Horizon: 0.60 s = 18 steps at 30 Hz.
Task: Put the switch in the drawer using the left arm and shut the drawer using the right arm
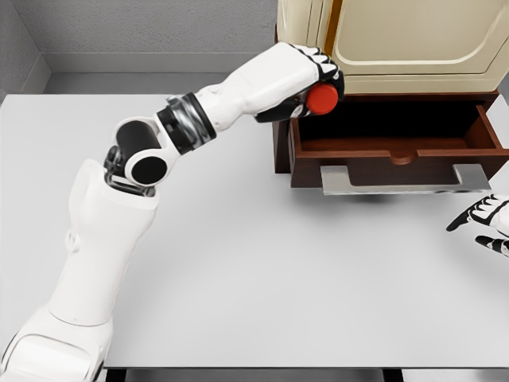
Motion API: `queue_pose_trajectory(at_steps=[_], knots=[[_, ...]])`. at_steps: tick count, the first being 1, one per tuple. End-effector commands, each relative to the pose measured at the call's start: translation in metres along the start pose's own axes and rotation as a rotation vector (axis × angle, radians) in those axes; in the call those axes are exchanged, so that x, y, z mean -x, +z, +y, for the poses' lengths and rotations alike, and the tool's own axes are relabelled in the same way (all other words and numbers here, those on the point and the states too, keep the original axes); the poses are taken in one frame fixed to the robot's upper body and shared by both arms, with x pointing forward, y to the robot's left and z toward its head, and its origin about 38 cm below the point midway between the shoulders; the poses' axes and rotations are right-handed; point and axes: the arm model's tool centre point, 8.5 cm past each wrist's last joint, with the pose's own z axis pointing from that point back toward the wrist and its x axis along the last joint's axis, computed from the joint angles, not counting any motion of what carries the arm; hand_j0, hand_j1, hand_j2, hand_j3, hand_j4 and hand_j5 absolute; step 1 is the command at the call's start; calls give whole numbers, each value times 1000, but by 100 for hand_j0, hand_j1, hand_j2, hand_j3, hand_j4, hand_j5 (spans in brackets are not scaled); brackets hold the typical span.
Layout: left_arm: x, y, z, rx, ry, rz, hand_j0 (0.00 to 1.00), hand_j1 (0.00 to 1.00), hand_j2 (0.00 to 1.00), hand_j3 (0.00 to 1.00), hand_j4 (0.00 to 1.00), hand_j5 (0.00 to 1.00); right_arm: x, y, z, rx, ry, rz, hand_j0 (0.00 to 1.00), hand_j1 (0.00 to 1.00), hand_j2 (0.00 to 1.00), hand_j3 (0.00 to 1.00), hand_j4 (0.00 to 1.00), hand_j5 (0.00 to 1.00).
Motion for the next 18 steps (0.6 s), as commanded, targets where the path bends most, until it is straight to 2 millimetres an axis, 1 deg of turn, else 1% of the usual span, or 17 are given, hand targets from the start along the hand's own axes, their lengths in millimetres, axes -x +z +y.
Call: queue_pose_trajectory(at_steps=[1, 3, 9, 14, 16, 17, 18], knots=[[-2, -3, -3, 18, -25, 9, 38, 38, 38, 38, 38, 38, 0, 0, -1, 3, -4, 0, 62, 62, 62, 62, 62, 62], [-5, -5, -5, 26, -27, 1, 38, 38, 38, 38, 38, 38, 0, 0, -1, 3, -4, 0, 62, 62, 62, 62, 62, 62], [-5, -6, -7, 43, -59, 11, 38, 38, 38, 38, 38, 38, 1, 0, -1, 1, -1, 3, 62, 62, 62, 62, 62, 62], [-12, -11, -8, 52, -69, -13, 39, 39, 39, 39, 39, 39, 1, 0, 0, 1, -1, 5, 62, 62, 62, 62, 62, 62], [-15, -12, -9, 56, -72, -21, 51, 51, 51, 51, 51, 51, 1, 0, 0, 1, -1, 5, 62, 62, 62, 62, 62, 62], [-15, -12, -9, 56, -71, -19, 69, 69, 69, 69, 69, 69, 2, 1, 1, 1, -2, 7, 62, 62, 62, 62, 62, 62], [-15, -12, -8, 55, -73, -19, 75, 75, 75, 75, 75, 75, 2, 1, 1, 1, -2, 7, 62, 62, 62, 62, 62, 62]])
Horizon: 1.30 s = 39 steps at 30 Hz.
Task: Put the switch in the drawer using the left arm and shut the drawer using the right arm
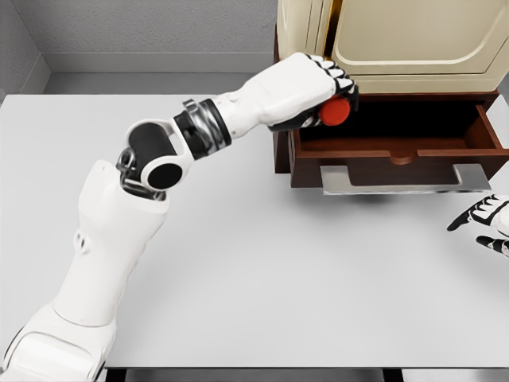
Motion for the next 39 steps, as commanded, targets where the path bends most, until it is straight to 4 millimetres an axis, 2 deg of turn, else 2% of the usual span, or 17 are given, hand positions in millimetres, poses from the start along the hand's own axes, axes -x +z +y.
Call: queue_pose_trajectory(at_steps=[1, 13, 21, 22, 24, 25, 27, 28, 31, 32, 33, 34, 38, 39], knots=[[-1, 0, 0, -2, 2, -3, 82, 82, 82, 82, 82, 82, 0, 0, 0, 3, -5, 1, 62, 62, 62, 62, 62, 62], [-3, 0, 1, -4, 0, -7, 83, 83, 83, 83, 83, 83, 4, 2, 2, -2, -10, 14, 62, 62, 62, 62, 62, 62], [-12, 2, 9, -24, -35, -21, 84, 84, 84, 84, 84, 84, 5, 2, 2, -2, -12, 15, 62, 62, 62, 62, 62, 62], [-18, 3, 15, -43, -49, -36, 85, 85, 85, 85, 85, 85, 5, 2, 3, -1, -14, 15, 62, 62, 62, 62, 62, 62], [-36, 10, 30, -95, -87, -77, 98, 98, 98, 98, 98, 98, 7, 2, 2, 2, -12, 21, 62, 62, 62, 62, 62, 62], [-37, 14, 32, -106, -85, -84, 100, 100, 100, 100, 100, 100, 8, 2, 2, 1, -13, 23, 62, 62, 62, 62, 62, 62], [-23, 46, 38, -101, -158, -164, 100, 100, 100, 100, 100, 100, 8, 2, 1, 5, -13, 23, 62, 62, 62, 62, 62, 62], [-4, 69, 45, -128, -151, -122, 100, 100, 100, 100, 100, 100, 8, 1, 1, 6, -12, 21, 62, 62, 62, 62, 62, 62], [44, 151, 56, -195, -83, 44, 100, 100, 100, 100, 100, 100, 7, 1, 0, 10, -11, 20, 61, 61, 61, 61, 61, 61], [58, 187, 61, -212, -68, 107, 100, 100, 100, 100, 100, 100, 7, 0, -1, 14, -11, 19, 61, 61, 61, 61, 61, 61], [68, 220, 66, -234, -59, 167, 100, 100, 100, 100, 100, 100, 7, 0, 1, 17, -15, 20, 61, 61, 61, 61, 61, 61], [74, 244, 69, -259, -45, 211, 100, 100, 100, 100, 100, 100, 6, -1, 2, 14, -17, 16, 61, 61, 61, 61, 61, 61], [99, 353, 55, -261, -4, 495, 100, 100, 100, 100, 100, 100, 14, -10, 3, 17, -25, 18, 61, 61, 61, 61, 61, 61], [106, 368, 47, -246, 25, 540, 100, 100, 100, 100, 100, 100, 15, -10, 4, 14, -27, 20, 61, 61, 61, 61, 61, 61]])
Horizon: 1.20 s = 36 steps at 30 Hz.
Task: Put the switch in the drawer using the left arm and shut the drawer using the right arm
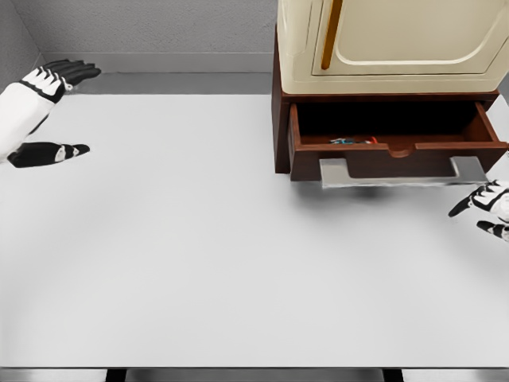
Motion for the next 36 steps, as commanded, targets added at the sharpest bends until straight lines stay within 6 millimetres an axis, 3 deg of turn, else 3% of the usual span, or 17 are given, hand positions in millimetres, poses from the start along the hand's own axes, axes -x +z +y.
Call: queue_pose_trajectory(at_steps=[1, 5, 8, 21, 24, 36], knots=[[37, 34, 23, -38, -5, 124, 100, 100, 100, 100, 100, 100, 2, -1, 8, -4, -37, 4, 61, 61, 61, 61, 61, 61], [55, 60, -22, 128, 33, 228, 100, 100, 100, 100, 100, 100, 5, 1, 8, -6, -39, 14, 62, 62, 62, 62, 62, 62], [49, 52, -49, 216, 32, 219, 100, 100, 100, 100, 100, 100, 5, 0, 7, -2, -37, 12, 62, 62, 62, 62, 62, 62], [43, 47, -53, 232, 35, 197, 100, 100, 100, 100, 100, 100, -4, -12, 4, 61, -46, -17, 61, 61, 61, 61, 61, 61], [43, 47, -53, 232, 36, 198, 100, 100, 100, 100, 100, 100, 4, -28, 7, 63, -55, -22, 60, 60, 60, 60, 60, 60], [40, 46, -52, 228, 32, 189, 100, 100, 100, 100, 100, 100, 8, -28, 6, 63, -55, -13, 60, 60, 60, 60, 60, 60]])
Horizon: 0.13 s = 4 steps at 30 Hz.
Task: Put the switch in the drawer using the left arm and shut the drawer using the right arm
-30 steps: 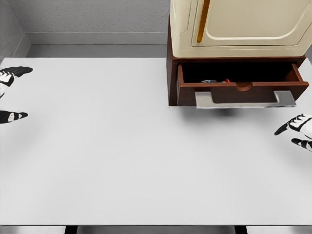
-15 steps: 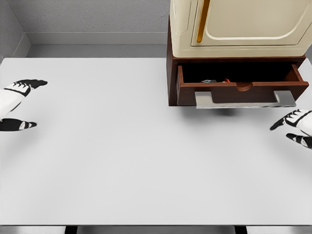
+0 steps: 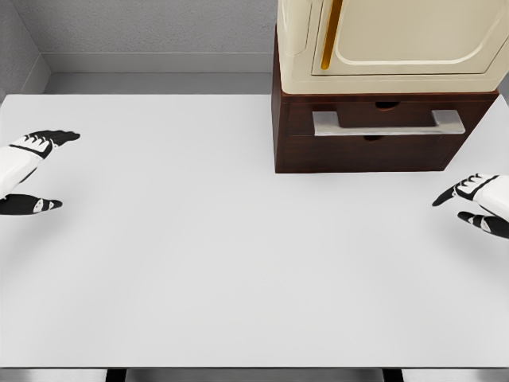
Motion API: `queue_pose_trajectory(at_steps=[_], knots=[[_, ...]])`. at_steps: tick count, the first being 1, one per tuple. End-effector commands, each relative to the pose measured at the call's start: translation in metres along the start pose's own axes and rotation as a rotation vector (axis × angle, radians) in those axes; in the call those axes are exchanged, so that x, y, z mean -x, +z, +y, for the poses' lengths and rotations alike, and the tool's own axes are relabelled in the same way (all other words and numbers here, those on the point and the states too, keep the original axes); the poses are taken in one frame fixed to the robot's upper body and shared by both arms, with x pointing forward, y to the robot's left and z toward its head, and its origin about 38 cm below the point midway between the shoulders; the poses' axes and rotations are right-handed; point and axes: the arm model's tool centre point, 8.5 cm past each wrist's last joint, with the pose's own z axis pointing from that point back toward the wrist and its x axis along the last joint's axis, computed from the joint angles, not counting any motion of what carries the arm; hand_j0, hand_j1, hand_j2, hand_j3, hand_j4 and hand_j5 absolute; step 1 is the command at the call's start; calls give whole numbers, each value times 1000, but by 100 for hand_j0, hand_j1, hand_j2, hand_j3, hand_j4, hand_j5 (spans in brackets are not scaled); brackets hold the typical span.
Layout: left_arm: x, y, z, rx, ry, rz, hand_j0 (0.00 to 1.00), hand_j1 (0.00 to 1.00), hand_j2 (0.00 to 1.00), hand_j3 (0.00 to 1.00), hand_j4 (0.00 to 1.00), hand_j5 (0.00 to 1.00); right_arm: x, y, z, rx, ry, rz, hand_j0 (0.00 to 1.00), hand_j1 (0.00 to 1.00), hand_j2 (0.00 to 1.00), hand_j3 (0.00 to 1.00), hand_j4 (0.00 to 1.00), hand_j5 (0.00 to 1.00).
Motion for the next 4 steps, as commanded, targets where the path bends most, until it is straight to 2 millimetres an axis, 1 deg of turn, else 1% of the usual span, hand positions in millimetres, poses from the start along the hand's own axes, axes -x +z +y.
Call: queue_pose_trajectory(at_steps=[1, 4], knots=[[-1, 0, 1, -6, 5, -4, 100, 100, 100, 100, 100, 100, 0, 0, -3, 6, -1, -1, 60, 60, 60, 60, 60, 60], [-5, 0, 1, -10, 4, -13, 100, 100, 100, 100, 100, 100, 0, 1, -5, 1, 4, -2, 61, 61, 61, 61, 61, 61]])
